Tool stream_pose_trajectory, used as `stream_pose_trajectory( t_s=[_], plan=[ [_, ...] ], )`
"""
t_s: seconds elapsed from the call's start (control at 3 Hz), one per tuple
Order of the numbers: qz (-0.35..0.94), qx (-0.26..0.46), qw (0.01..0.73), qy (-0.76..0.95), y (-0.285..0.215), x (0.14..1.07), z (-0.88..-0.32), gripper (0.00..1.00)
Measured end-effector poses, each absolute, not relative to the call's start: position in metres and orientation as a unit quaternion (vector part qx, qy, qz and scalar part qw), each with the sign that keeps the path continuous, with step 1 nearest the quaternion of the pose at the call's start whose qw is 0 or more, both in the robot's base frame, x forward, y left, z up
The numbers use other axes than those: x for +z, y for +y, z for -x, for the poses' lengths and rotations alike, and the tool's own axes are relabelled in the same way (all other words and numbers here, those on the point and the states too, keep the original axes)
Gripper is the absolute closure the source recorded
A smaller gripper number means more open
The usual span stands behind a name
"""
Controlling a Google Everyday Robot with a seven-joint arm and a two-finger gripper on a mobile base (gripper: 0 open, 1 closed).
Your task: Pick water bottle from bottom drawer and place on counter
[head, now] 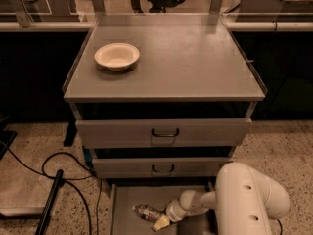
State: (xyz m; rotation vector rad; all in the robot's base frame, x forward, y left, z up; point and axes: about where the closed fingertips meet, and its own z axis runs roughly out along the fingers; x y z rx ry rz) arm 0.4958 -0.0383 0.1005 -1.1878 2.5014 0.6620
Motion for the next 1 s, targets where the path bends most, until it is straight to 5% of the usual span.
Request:
stream_pose_trajectory(
  t_s=[1.0],
  plan=[
    [0.413,0.23,0.147,0.869,-0.0382,0.1005,-0.4957,0.9]
  ],
)
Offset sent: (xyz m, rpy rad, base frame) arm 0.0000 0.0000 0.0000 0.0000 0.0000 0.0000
